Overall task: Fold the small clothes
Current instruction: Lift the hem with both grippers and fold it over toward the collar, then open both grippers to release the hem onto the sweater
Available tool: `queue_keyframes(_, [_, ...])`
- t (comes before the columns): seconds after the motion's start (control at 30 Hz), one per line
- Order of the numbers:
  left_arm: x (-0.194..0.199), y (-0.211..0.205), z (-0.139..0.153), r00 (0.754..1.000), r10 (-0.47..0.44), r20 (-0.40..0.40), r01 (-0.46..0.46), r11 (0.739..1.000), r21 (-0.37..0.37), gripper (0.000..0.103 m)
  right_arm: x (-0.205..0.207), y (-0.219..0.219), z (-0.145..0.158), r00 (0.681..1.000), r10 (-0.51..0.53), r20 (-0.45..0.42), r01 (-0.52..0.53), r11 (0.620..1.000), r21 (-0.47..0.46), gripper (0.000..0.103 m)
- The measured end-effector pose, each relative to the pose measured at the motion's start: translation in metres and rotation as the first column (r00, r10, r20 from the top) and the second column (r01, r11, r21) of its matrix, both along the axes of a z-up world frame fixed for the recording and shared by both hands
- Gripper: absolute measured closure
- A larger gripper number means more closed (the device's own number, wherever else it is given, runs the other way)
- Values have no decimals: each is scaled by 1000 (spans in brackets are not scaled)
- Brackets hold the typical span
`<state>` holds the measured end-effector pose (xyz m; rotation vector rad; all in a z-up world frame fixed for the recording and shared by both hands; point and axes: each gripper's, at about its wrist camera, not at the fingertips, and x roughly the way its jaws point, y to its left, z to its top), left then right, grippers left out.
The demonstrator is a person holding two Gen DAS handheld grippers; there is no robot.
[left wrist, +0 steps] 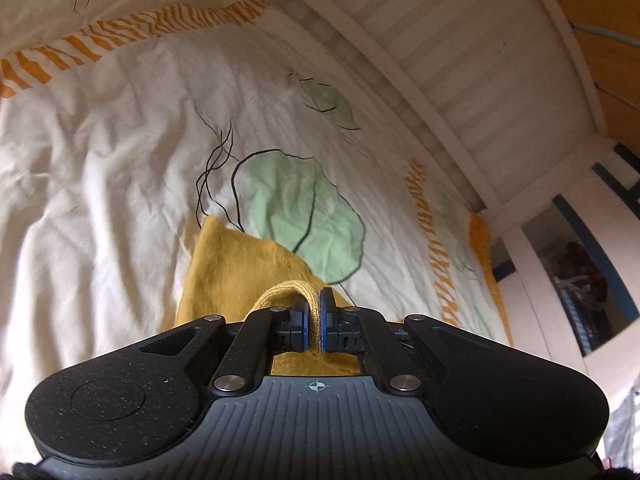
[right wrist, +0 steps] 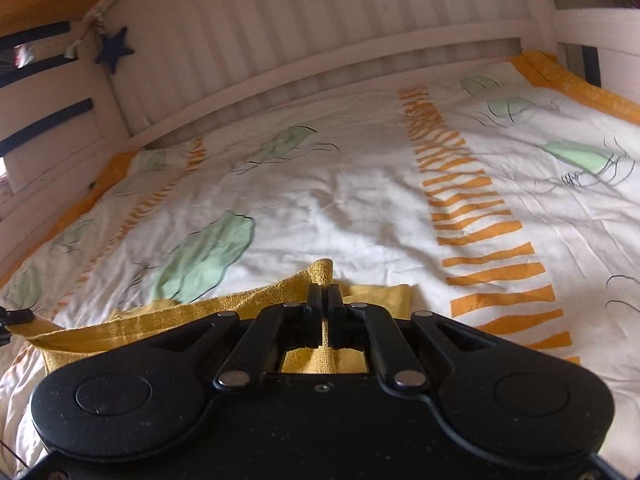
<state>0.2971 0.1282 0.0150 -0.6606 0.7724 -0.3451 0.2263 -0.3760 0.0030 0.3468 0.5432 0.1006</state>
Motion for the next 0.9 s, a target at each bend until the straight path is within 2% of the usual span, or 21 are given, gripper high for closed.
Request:
queue_keyframes(0.2, [46, -10, -29, 997, 43, -57, -41, 999, 36, 99, 34, -3, -28, 997, -42, -64, 42, 999, -5, 95])
queue_keyframes(0.47, [76, -10, -48, 993, 89, -71, -86, 995, 42, 97, 54, -9, -51, 987, -106, -124, 105, 994, -16, 95])
queue_keyframes(0.5, [78, -9, -47, 993, 100, -67, -98, 994, 42, 94, 54, -9, -52, 985, -115, -127, 113, 993, -21, 95])
queue_keyframes(0.53, [80, -8, -46, 991, 121, -62, -117, 991, 59, 77, 55, -11, -53, 984, -124, -129, 122, 992, -22, 95])
queue_keyframes(0.6, [80, -7, -39, 988, 154, -32, -151, 985, 86, 60, 56, -13, -54, 981, -143, -134, 142, 990, -19, 95])
queue_keyframes(0.67, [77, -6, -30, 990, 144, -9, -142, 984, 106, 60, 55, -16, -53, 979, -156, -133, 154, 988, -24, 92])
queue_keyframes(0.77, [64, -11, -18, 996, 90, 4, -90, 979, 184, 59, 50, -15, -47, 982, -153, -114, 151, 988, -28, 86])
queue_keyframes(0.9, [37, -28, -17, 999, -43, 10, 38, 957, 289, 51, 41, -6, -36, 988, -123, -91, 118, 992, -51, 86])
